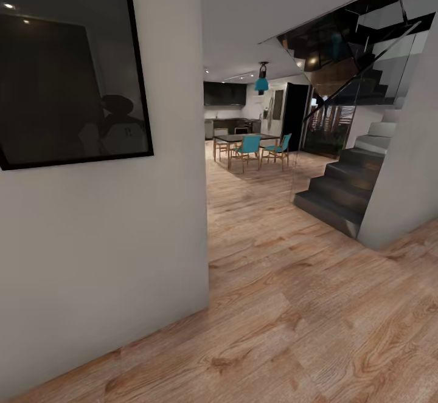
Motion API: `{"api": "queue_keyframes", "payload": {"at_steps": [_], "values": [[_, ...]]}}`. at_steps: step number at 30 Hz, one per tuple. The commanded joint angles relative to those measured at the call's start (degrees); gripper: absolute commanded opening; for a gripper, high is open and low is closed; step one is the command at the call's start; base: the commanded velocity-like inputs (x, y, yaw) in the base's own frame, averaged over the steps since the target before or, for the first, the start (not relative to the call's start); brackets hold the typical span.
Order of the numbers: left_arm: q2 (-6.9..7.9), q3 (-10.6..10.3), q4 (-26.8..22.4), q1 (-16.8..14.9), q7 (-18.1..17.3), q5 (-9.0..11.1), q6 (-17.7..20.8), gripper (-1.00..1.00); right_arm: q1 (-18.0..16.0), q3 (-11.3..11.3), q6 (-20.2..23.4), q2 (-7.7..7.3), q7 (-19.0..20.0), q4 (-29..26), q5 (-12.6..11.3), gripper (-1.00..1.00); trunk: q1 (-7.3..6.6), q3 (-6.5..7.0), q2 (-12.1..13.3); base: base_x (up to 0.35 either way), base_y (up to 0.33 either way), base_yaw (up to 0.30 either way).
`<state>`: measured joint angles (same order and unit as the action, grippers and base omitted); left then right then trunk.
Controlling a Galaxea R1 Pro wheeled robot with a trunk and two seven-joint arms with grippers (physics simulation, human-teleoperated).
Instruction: Pick up the two gym shoes and the two sandals from the corridor floor and place them onto the hallstand (shoe rack) in the corridor, making sure they are on the rack and not on the floor. Arrange them so the two gym shoes are next to each other and the two sandals are next to each other.
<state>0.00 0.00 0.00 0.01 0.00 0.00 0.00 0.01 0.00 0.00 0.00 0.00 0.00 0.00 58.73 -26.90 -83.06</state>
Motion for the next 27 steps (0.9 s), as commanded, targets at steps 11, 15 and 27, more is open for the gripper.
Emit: {"api": "queue_keyframes", "payload": {"at_steps": [11, 15, 27], "values": [[-0.18, 0.2, 0.2, 0.0, -0.4, -0.1, 0.3, 1.0, -0.7, 0.1, 0.0, 1.7, 0.3, -1.8, 0.0, 1.0, 0.0, -0.03, 0.0, 0.0, 0.0, 0.0], [-0.18, 0.2, -0.1, 0.0, -0.4, -0.1, 0.3, 1.0, -1.5, 0.1, -0.1, 2.09, 0.3, -3.1, 0.0, 1.0, 0.0, -0.03, 0.0, 0.0, 0.0, 0.0], [-0.12, 0.1, -0.2, 0.0, -0.3, -0.1, 0.3, 1.0, -1.8, -0.1, -0.2, 2.16, 0.3, -3.9, 0.0, 1.0, 0.0, -0.03, 0.0, 0.0, 0.0, 0.0]]}}
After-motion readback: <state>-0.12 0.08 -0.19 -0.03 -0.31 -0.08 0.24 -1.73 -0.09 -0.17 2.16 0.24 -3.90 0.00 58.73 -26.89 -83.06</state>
